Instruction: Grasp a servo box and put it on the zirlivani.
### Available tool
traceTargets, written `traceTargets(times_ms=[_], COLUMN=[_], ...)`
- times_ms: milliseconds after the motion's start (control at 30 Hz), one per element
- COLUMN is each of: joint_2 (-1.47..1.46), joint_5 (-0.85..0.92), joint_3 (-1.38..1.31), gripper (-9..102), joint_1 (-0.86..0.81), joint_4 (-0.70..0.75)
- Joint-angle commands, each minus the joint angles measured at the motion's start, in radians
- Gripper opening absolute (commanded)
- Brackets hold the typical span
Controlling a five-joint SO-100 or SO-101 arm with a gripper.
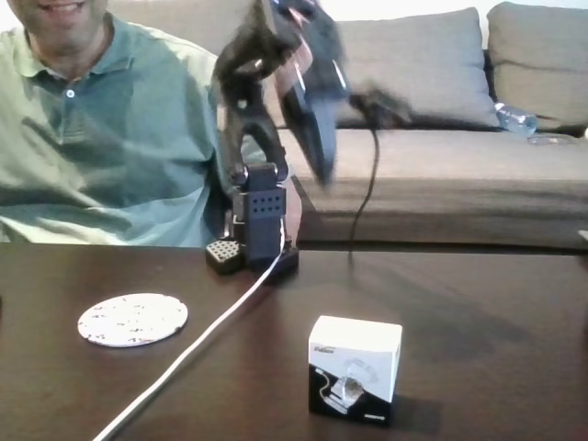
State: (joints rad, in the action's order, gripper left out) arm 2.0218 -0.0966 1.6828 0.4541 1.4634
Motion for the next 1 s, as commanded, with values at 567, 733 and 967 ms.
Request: traceTargets(times_ms=[567, 733, 967], joint_2=[-0.574, -0.657, -0.752], joint_5=[-0.256, -0.319, -0.397], joint_3=[-0.647, -0.686, -0.782], gripper=[1, 1, 1], joint_1=[-0.127, -0.095, -0.075], joint_4=[0.137, 0.084, 0.040])
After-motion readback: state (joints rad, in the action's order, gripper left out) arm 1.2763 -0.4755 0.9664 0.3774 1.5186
